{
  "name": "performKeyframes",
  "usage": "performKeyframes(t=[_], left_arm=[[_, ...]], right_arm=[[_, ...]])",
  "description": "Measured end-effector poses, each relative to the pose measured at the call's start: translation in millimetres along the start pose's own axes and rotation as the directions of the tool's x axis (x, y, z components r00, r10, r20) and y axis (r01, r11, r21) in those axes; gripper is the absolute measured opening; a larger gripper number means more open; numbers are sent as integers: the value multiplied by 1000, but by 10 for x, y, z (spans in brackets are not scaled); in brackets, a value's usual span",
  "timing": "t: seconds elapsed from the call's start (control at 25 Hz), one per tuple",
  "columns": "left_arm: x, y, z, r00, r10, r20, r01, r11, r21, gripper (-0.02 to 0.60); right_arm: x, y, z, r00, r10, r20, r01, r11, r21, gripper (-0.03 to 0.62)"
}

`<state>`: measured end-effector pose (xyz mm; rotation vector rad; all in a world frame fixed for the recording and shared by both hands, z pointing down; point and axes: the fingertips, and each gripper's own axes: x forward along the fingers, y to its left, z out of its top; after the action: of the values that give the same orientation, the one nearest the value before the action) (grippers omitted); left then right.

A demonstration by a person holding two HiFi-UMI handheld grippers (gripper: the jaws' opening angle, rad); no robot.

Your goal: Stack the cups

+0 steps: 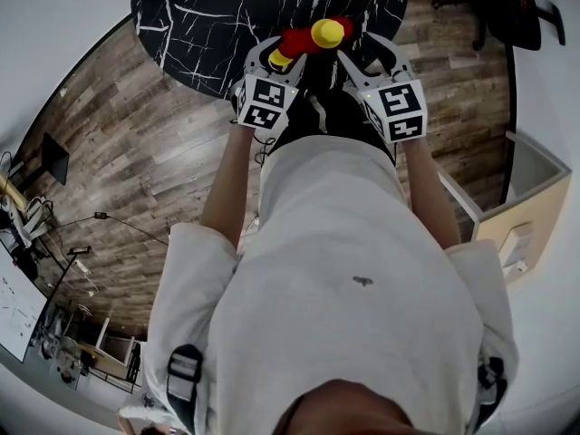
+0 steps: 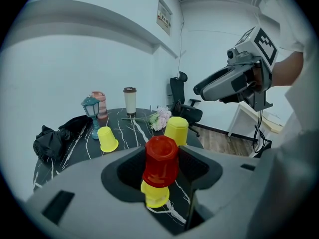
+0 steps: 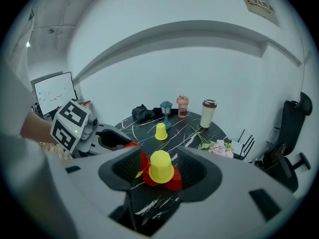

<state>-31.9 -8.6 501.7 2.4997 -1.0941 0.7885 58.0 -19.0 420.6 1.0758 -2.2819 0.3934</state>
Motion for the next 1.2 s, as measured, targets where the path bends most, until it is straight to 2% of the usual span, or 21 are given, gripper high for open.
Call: performKeyframes(t=[0.8, 1.04, 1.2], left_arm=[[80, -72, -17, 999, -34, -20, 34, 999, 25, 224], [34, -29, 11, 1000, -8, -9, 8, 1000, 17, 236], [-49, 25, 128, 999, 39, 27, -41, 998, 54, 236]], right_arm=[[28, -42, 43, 1000, -2, 3, 2, 1000, -7, 230], [85, -68, 109, 1000, 22, 18, -21, 999, -25, 230], [175, -106, 213, 998, 57, 26, -56, 997, -45, 230]])
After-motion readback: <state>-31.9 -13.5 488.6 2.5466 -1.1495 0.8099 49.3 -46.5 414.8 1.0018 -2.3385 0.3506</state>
